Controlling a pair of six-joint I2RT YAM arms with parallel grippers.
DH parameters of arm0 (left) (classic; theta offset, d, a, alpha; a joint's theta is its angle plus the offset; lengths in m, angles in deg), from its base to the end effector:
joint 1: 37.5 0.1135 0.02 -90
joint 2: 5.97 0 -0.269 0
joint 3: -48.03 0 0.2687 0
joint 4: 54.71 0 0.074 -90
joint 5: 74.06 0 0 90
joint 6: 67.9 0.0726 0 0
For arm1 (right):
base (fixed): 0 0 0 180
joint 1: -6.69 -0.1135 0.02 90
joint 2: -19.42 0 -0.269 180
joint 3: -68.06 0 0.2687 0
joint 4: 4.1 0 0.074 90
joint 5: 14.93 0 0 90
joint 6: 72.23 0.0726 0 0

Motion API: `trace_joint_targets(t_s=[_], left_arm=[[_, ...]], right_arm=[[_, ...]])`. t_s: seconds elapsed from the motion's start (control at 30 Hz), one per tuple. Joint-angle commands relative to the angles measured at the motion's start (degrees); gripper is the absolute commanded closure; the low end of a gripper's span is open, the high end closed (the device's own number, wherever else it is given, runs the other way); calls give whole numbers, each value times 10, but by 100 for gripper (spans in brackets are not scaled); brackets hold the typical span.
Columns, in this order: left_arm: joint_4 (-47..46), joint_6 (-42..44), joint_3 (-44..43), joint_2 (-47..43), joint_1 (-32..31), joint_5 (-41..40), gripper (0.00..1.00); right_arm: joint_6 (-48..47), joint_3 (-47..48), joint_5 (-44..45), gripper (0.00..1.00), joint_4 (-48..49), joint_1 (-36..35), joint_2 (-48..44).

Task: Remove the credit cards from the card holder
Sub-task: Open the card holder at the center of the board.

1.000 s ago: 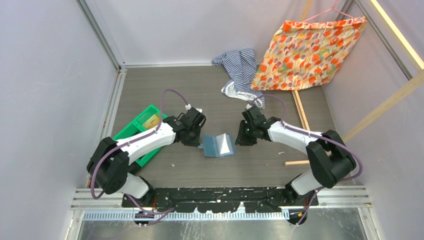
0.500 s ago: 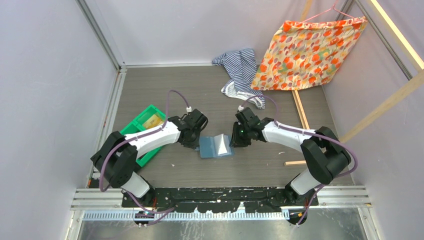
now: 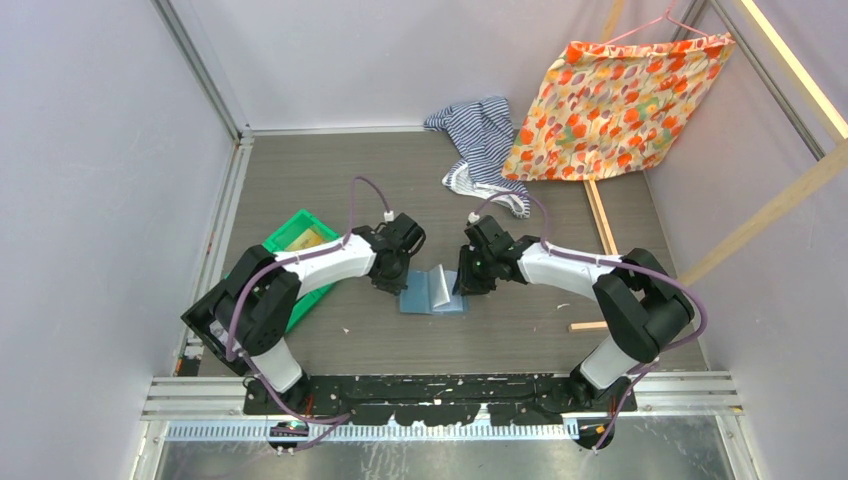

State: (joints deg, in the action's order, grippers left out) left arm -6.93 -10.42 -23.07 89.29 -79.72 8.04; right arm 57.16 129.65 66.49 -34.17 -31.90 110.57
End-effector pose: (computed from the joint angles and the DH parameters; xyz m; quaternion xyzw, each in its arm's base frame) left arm 0.2548 -0.2178 0.1327 0.0725 0.9826 -0.0410 0.1657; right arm 0.2534 0.2161 0.1241 -0.0129 0.9625 0.2205 0.1576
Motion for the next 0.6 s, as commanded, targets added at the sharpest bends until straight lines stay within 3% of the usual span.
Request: trace_joint_targets(t_s=[0.0, 0.57], left_arm=[[-37, 8, -49, 23, 3, 25, 100], [-35, 10, -69, 39, 11, 68, 100]], right_arm=[[-6, 11, -25, 72, 38, -6, -17], [27, 15, -95, 73, 125, -9, -10]])
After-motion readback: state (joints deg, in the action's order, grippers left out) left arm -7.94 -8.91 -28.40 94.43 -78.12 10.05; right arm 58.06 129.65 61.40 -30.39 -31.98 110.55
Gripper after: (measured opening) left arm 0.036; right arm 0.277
